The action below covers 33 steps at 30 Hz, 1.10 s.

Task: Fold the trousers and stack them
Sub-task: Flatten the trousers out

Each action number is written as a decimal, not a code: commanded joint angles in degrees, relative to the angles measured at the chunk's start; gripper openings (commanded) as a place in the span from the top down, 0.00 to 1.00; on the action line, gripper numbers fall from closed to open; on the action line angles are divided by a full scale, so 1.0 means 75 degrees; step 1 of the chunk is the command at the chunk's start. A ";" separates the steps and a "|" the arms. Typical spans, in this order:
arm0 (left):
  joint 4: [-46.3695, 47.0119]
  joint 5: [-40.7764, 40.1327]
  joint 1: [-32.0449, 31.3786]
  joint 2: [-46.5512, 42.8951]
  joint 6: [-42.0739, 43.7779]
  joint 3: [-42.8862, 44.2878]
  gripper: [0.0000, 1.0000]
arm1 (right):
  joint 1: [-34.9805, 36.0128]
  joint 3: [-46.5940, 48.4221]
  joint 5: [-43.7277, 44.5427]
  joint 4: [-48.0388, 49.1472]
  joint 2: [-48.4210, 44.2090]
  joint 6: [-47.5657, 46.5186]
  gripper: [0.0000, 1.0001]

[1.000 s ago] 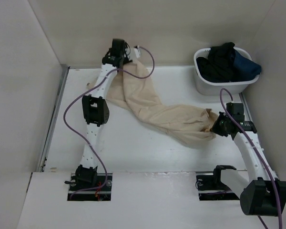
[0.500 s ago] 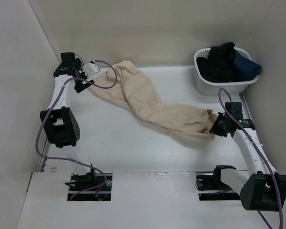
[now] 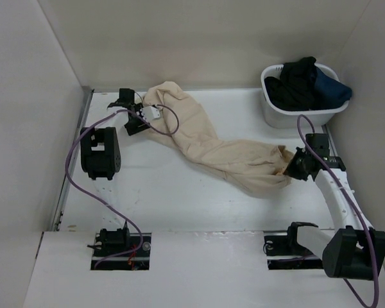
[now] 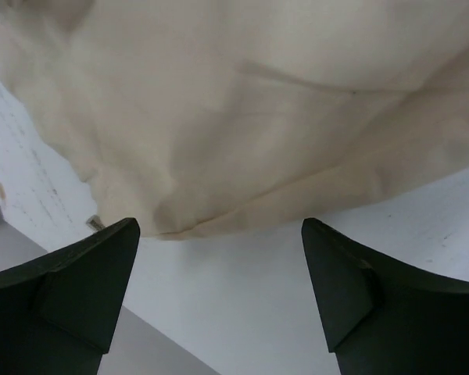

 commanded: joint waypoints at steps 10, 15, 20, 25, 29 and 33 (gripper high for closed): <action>0.0759 -0.0643 0.0793 -0.1999 -0.0534 -0.0799 1.00 | -0.0528 0.2919 -0.0565 0.0185 -0.0986 -0.0118 1.00; -0.1022 -0.0408 0.1942 -0.3537 -0.0171 0.0253 1.00 | -0.1127 0.3929 -0.1198 0.0044 -0.0904 -0.0001 1.00; -0.2521 -0.0408 0.2775 -0.4417 0.0472 0.1519 0.99 | -0.1162 0.4270 -0.1304 -0.0014 -0.0916 0.0210 1.00; -0.3707 -0.0548 0.3173 -0.4512 0.1316 0.2013 0.97 | -0.1291 0.3931 -0.0859 -0.0026 -0.1033 0.0164 1.00; -0.3545 -0.0619 0.3186 -0.4056 0.1623 0.1557 0.94 | -0.1291 0.3299 -0.0542 0.0161 -0.1127 0.0117 1.00; -0.3463 -0.0887 0.2391 -0.2805 0.1086 0.1369 0.82 | -0.1279 0.2245 -0.0624 0.0454 -0.1127 0.0199 1.00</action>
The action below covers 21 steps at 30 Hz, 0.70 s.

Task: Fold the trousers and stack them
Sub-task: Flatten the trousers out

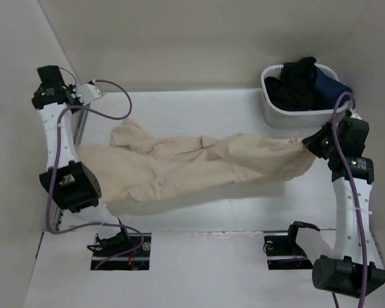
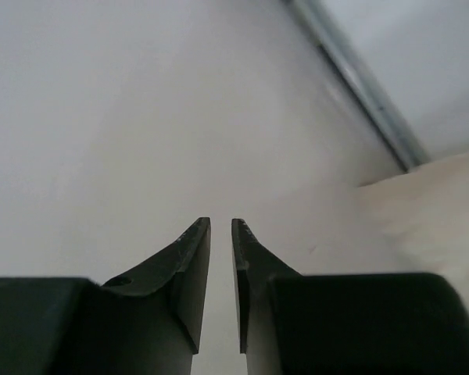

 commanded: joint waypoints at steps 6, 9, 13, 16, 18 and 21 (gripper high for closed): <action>-0.0089 -0.0296 -0.1176 0.1731 -0.1128 -0.0525 0.57 | -0.0178 -0.1396 0.0267 0.0704 0.0030 0.0127 0.92; -0.0369 0.0208 -0.1106 0.0539 -0.0860 -0.1577 0.55 | -0.0190 -0.1537 0.0361 0.0715 0.0019 0.0092 0.88; -0.0828 0.0024 -0.1000 -0.1454 0.0567 -0.4422 0.49 | -0.0377 -0.1712 0.0630 0.0844 0.0112 0.0045 0.54; -0.0291 -0.0808 -0.0708 -0.2463 0.1331 -0.6310 0.48 | -0.0448 -0.1701 0.1343 0.0879 0.0078 -0.0107 0.36; 0.0039 -0.0927 -0.0497 -0.2723 0.1333 -0.6888 0.47 | -0.0425 -0.1596 0.1894 0.0809 0.0042 -0.0259 0.31; -0.0053 -0.0764 -0.0367 -0.2887 0.0947 -0.7077 0.47 | -0.0343 -0.1420 0.2597 0.0541 0.0007 -0.0517 0.16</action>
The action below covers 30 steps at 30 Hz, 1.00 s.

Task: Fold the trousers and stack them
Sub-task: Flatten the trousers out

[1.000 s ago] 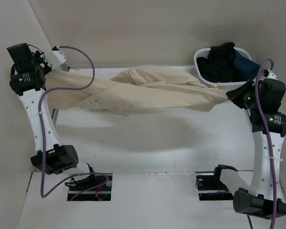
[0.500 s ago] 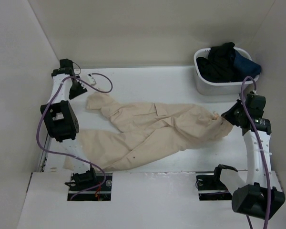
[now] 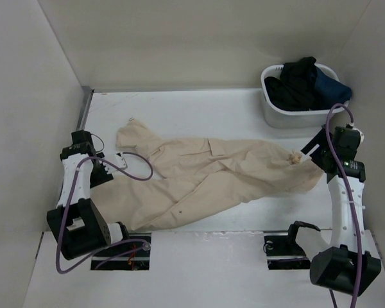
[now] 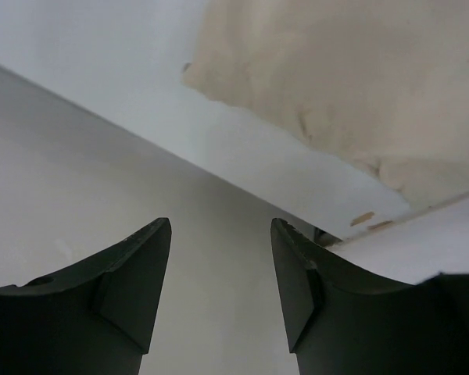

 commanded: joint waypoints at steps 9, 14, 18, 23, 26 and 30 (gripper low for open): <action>0.1302 0.0188 0.0300 0.0259 0.0343 -0.1122 0.45 | -0.0523 -0.0801 0.1293 0.0269 -0.0429 0.0310 0.10; 0.1328 0.0538 0.0723 0.0541 0.0484 -0.0807 0.44 | -0.0804 -0.0989 0.1527 0.0432 0.0015 0.0076 0.08; 0.1327 0.0726 0.0630 0.0518 0.1104 -0.0783 0.48 | -0.0805 -0.0885 0.0860 0.0843 0.0893 -0.0147 0.10; 0.2369 0.1054 0.0605 0.0436 0.1490 -0.0584 0.53 | -0.0816 -0.0544 0.0648 0.0832 0.1330 -0.0182 0.17; 0.2487 0.1545 0.1073 0.0261 0.2401 -0.0572 0.56 | -0.0793 -0.0626 0.0660 0.0797 0.0920 -0.0205 0.16; 0.2406 0.1722 0.1356 0.0085 0.3530 -0.0818 0.59 | -0.0490 -0.0685 0.0543 0.0820 0.0767 -0.0147 0.15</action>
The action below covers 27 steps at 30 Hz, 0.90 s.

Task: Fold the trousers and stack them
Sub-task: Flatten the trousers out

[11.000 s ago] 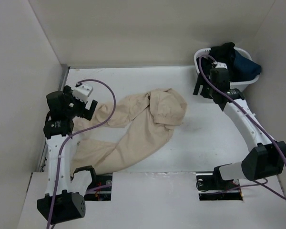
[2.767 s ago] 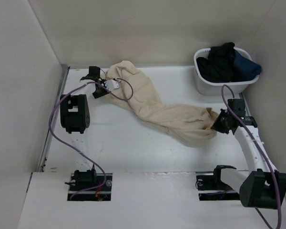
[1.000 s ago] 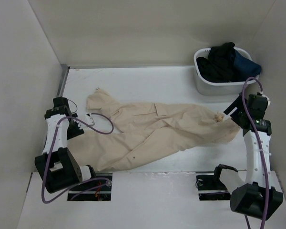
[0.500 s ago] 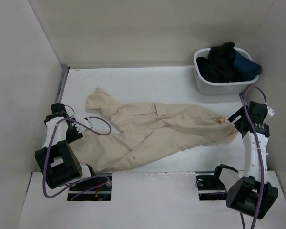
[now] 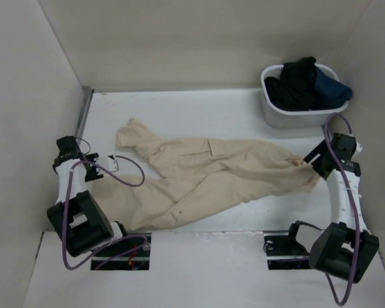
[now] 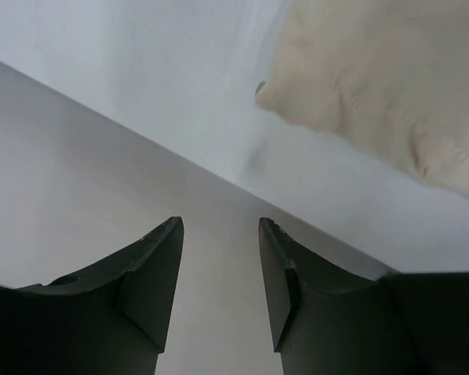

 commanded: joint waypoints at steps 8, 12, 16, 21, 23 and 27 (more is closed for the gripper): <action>-0.3868 0.0967 -0.0245 -0.0098 -0.0864 0.1808 0.45 | 0.2473 0.0809 -0.0225 0.0685 -0.0500 0.0128 0.12; -0.3855 0.1413 -0.0713 0.0970 -0.2646 0.2338 0.48 | 0.3377 0.1185 -0.0037 0.0755 -0.0371 0.0000 0.12; -0.3044 0.0793 -0.1310 0.1217 -0.2663 0.1615 0.48 | 0.3589 0.1303 0.0139 0.0767 -0.0523 -0.0188 0.11; -0.1783 -0.0389 -0.2061 0.1568 -0.1865 0.0523 0.45 | 0.3308 0.1127 0.0139 0.0662 -0.0757 -0.0224 0.11; -0.0985 -0.0753 -0.2179 0.1919 -0.2016 0.0464 0.45 | 0.3250 0.1080 0.0139 0.0662 -0.0863 -0.0154 0.11; -0.0068 -0.1410 -0.2109 0.2973 -0.2309 0.0685 0.53 | 0.3109 0.1056 0.0139 0.0662 -0.0922 -0.0060 0.11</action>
